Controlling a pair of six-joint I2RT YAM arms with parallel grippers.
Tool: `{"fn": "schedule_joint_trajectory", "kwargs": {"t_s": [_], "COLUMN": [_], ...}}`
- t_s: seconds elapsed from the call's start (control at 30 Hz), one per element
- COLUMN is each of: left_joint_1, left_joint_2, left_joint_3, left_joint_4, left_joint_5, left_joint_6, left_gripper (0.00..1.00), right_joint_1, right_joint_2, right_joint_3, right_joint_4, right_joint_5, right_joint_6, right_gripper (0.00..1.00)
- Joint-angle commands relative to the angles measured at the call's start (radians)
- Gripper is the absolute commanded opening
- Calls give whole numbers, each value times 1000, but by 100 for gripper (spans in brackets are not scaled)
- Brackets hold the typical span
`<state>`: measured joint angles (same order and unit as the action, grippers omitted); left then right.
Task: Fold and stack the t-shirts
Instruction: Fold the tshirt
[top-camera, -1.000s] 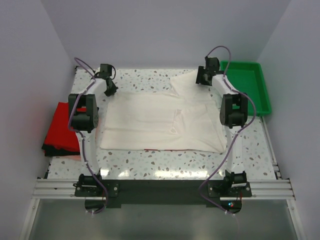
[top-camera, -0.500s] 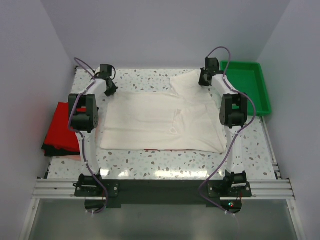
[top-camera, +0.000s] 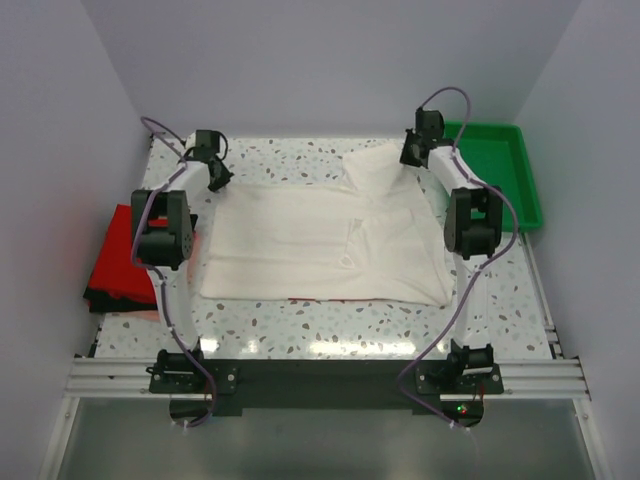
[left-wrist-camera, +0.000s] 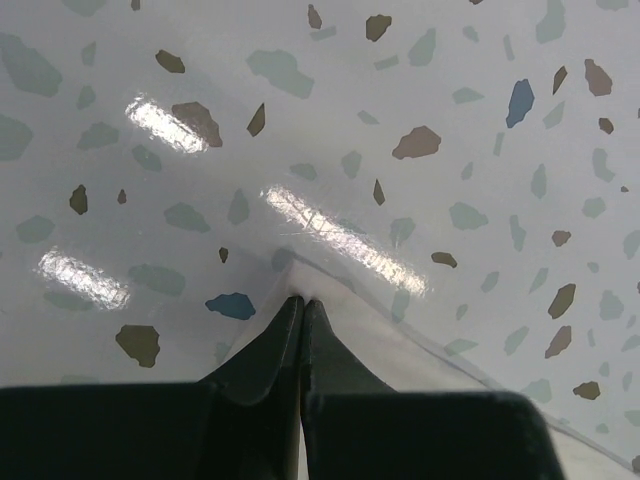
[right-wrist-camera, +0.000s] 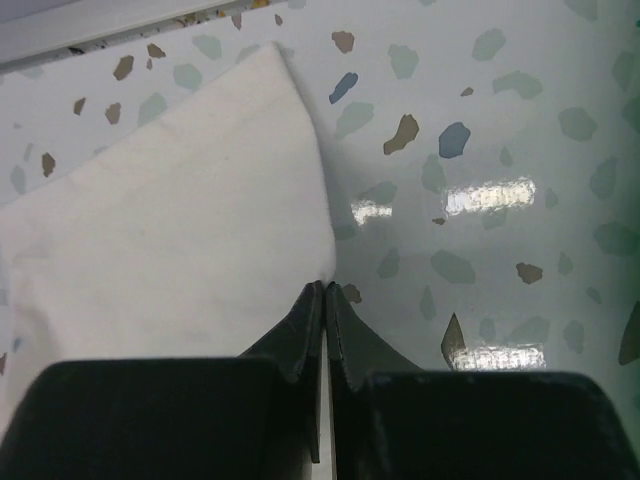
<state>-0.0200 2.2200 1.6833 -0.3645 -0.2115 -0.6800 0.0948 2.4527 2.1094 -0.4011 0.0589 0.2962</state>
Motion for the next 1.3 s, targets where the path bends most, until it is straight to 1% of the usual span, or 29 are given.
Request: {"fn": "schedule_joint_trajectory", "kwargs": {"t_s": [0.0, 0.1, 0.23, 0.27, 0.3, 0.53, 0.63, 0.73, 0.87, 1.0, 1.27], "left_joint_1": [20, 20, 20, 20, 43, 66, 71, 71, 74, 72, 72], "left_joint_2": [-82, -102, -115, -118, -121, -177, -206, -238, -287, -362, -477], "left_joint_3": [-28, -57, -76, -80, -91, -163, -188, -211, -253, -324, -468], "left_joint_4": [104, 151, 176, 182, 187, 252, 265, 263, 260, 256, 225], "left_joint_5": [1, 18, 34, 37, 40, 84, 98, 104, 112, 107, 100], "left_joint_6": [-24, -29, -35, -38, -39, -62, -66, -64, -70, -70, -96], "left_gripper": [0, 0, 0, 0, 0, 0, 0, 0, 0, 0, 0], "right_joint_1": [-21, -33, -44, -44, -43, -44, -46, -46, -47, -46, -47], "right_joint_2": [-145, -164, -184, -190, -202, -290, -363, -449, -544, -661, -822], "right_joint_3": [-22, -31, -52, -75, -89, -187, -297, -367, -478, -591, -827], "right_joint_4": [91, 94, 93, 102, 110, 114, 128, 139, 116, 111, 85], "right_joint_5": [-19, -28, -40, -44, -47, -45, -37, -16, -2, 13, 9], "right_joint_6": [34, 37, 43, 46, 47, 34, 34, 37, 50, 66, 113], "right_gripper": [0, 0, 0, 0, 0, 0, 0, 0, 0, 0, 0]}}
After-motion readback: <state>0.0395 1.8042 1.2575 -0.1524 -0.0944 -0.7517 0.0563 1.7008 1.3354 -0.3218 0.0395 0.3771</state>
